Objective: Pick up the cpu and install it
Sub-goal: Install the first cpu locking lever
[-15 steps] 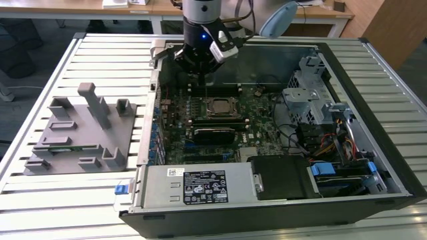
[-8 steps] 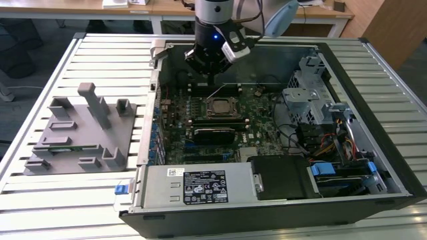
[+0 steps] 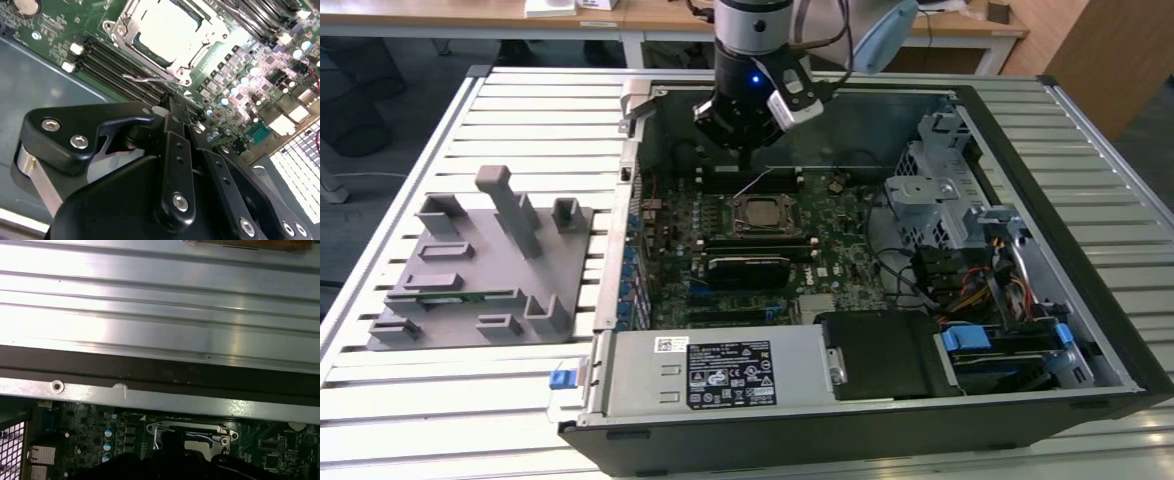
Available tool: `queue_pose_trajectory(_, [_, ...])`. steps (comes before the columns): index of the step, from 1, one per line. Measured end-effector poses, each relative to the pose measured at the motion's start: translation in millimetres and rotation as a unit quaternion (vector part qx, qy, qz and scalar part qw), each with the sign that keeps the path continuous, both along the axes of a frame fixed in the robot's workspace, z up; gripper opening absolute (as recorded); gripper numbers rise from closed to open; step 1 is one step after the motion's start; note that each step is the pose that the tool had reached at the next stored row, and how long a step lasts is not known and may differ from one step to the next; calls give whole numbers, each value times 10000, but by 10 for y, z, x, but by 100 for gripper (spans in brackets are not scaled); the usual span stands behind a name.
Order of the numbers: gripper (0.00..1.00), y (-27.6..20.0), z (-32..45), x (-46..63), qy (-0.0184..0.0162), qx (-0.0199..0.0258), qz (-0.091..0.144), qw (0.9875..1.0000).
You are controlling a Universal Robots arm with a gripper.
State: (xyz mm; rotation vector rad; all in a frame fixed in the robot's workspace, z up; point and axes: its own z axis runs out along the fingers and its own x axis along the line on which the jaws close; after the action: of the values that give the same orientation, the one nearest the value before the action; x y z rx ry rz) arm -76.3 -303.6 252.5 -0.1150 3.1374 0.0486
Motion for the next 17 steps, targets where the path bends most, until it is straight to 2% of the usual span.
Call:
queue_pose_trajectory(4, [11,0,-34,24,1,-1,-89,10000])
queue_pose_trajectory(10, [11,0,-98,55,0,0,-12,10000])
queue_pose_trajectory(17, [11,3,-124,169,0,1,-1,10000])
